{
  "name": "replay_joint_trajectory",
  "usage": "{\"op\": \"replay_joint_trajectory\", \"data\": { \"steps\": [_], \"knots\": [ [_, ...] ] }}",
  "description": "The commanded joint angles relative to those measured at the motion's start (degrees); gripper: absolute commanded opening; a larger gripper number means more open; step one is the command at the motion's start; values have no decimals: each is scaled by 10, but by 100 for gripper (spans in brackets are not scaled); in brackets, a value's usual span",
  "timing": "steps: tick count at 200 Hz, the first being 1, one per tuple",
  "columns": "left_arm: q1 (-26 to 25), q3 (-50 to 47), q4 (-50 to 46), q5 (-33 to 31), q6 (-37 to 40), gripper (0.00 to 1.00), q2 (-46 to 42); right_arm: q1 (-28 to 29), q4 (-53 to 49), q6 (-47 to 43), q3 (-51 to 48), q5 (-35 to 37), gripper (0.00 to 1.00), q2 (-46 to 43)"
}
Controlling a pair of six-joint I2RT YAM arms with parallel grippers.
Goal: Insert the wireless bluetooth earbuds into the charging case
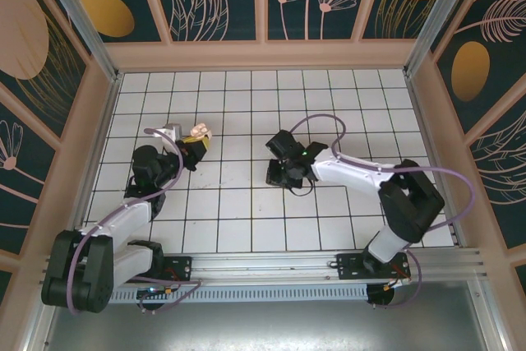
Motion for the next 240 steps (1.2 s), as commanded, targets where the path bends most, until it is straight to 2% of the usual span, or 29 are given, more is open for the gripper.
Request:
{"op": "replay_joint_trajectory", "data": {
  "steps": [1, 36, 70, 94, 240],
  "knots": [
    [-43, 4, 39, 16, 53, 20, 18, 5, 49, -47, -4, 57, 21, -53],
    [-94, 2, 103, 21, 87, 19, 58, 7, 97, -112, -8, 89, 21, -123],
    [-134, 13, 122, 65, 197, 19, 86, 18, 164, -187, -8, 72, 21, -170],
    [-148, 29, 132, 81, 228, 19, 110, 31, 197, -219, 0, 66, 21, -176],
    [-172, 69, 134, 64, 220, 19, 124, 64, 273, -246, 31, 72, 22, -104]
  ]
}}
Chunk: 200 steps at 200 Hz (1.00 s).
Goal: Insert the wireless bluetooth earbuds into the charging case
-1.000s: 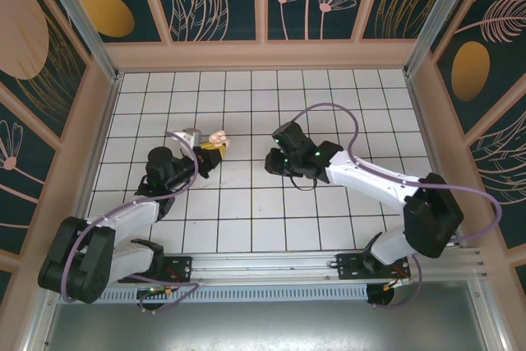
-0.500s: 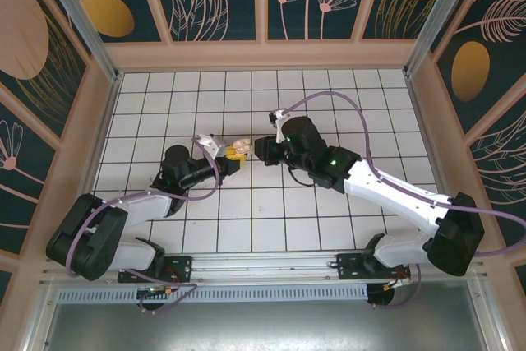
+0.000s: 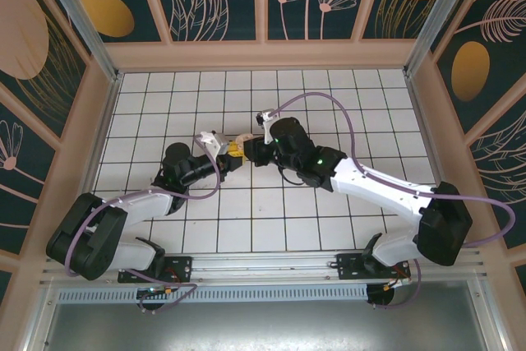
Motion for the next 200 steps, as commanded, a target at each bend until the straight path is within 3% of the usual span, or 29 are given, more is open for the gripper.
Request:
{"op": "replay_joint_trajectory", "data": {
  "steps": [1, 104, 200],
  "knots": [
    [-5, 18, 22, 4, 0, 19, -1, 8, 34, -13, 21, 15, 22, 8],
    [-6, 28, 4, -2, -5, 19, -27, 14, 31, -15, 19, 54, 21, 21],
    [-6, 39, 1, -9, -12, 19, -40, 25, 16, -37, 9, 9, 21, 28]
  ]
}}
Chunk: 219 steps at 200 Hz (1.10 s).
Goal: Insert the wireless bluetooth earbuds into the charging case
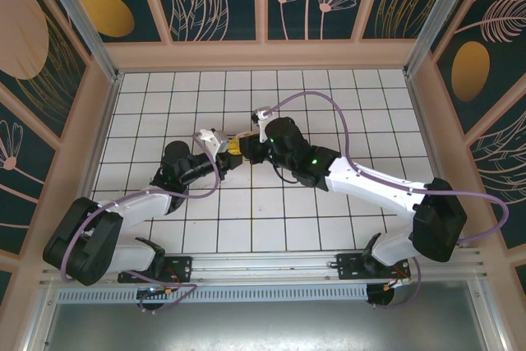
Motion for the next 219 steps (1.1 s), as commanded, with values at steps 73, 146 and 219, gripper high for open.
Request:
{"op": "replay_joint_trajectory", "data": {
  "steps": [73, 146, 219],
  "knots": [
    [-4, 29, 21, -1, 1, 19, -24, 15, -51, -35, 12, -11, 22, 10],
    [-5, 31, -15, 6, 37, 19, -33, 6, -64, -42, 35, -21, 24, 12],
    [-5, 37, -52, 6, 81, 19, -33, -11, -75, -35, 51, -66, 25, 18]
  ]
}}
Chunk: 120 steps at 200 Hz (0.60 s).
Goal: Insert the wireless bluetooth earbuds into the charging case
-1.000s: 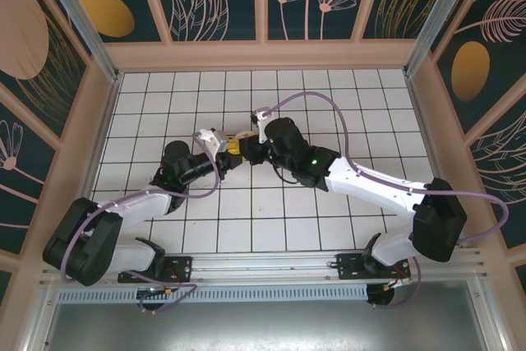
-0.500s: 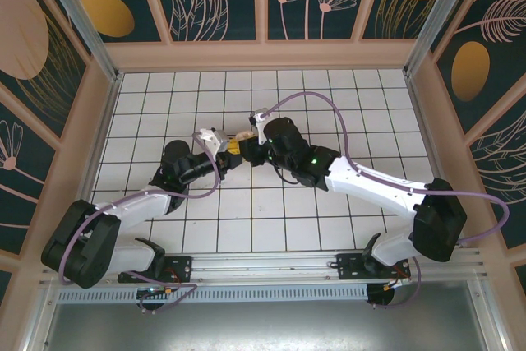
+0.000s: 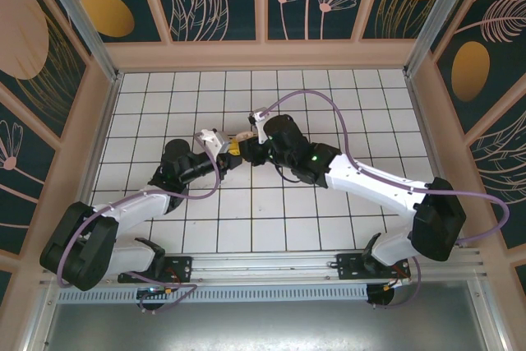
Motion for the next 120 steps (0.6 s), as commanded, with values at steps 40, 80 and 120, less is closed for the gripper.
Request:
{"op": "replay_joint_trajectory", "data": {
  "steps": [40, 80, 120],
  "knots": [
    [-3, 33, -4, 12, 53, 19, -1, -23, -17, 10, 31, -53, 25, 22],
    [-3, 38, -4, 13, 56, 19, 7, -36, -22, 18, 36, -69, 25, 28],
    [-3, 41, -15, 9, 67, 19, 7, -43, -30, 27, 46, -90, 23, 31]
  ]
}}
